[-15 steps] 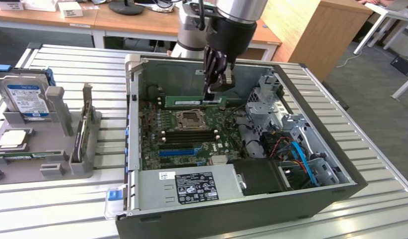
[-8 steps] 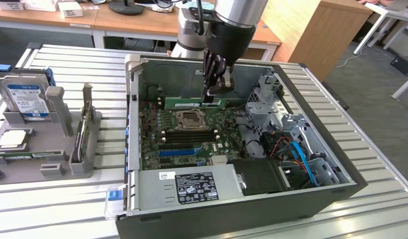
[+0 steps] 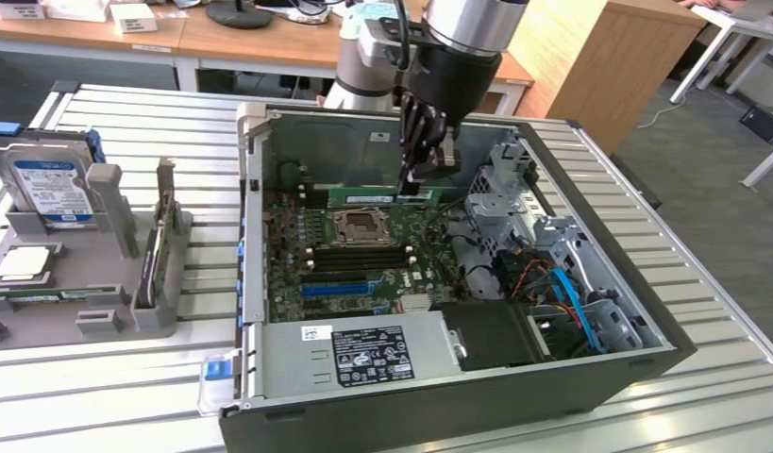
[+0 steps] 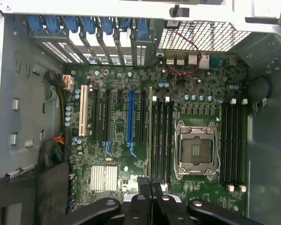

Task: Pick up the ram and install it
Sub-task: 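Pick up the ram and move it above insertion slot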

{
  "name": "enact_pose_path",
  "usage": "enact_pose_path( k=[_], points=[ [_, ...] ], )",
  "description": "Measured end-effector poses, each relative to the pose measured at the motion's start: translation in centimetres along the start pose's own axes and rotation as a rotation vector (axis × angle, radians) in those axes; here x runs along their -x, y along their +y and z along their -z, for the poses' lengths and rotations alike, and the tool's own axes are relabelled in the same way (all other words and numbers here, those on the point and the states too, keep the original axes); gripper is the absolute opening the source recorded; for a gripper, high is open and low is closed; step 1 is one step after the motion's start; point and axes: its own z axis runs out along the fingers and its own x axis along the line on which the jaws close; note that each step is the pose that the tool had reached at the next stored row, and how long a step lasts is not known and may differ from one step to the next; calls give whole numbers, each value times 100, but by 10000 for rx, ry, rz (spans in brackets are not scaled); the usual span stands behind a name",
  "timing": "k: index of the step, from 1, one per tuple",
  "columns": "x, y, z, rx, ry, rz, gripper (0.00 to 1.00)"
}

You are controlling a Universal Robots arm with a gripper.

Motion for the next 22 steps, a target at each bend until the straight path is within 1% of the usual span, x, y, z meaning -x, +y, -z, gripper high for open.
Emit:
enact_pose_path(
  k=[4, 22],
  points=[
    [1, -2, -17, -2, -11, -1, 12],
    [-3, -20, -343, -1, -8, -16, 12]
  ],
)
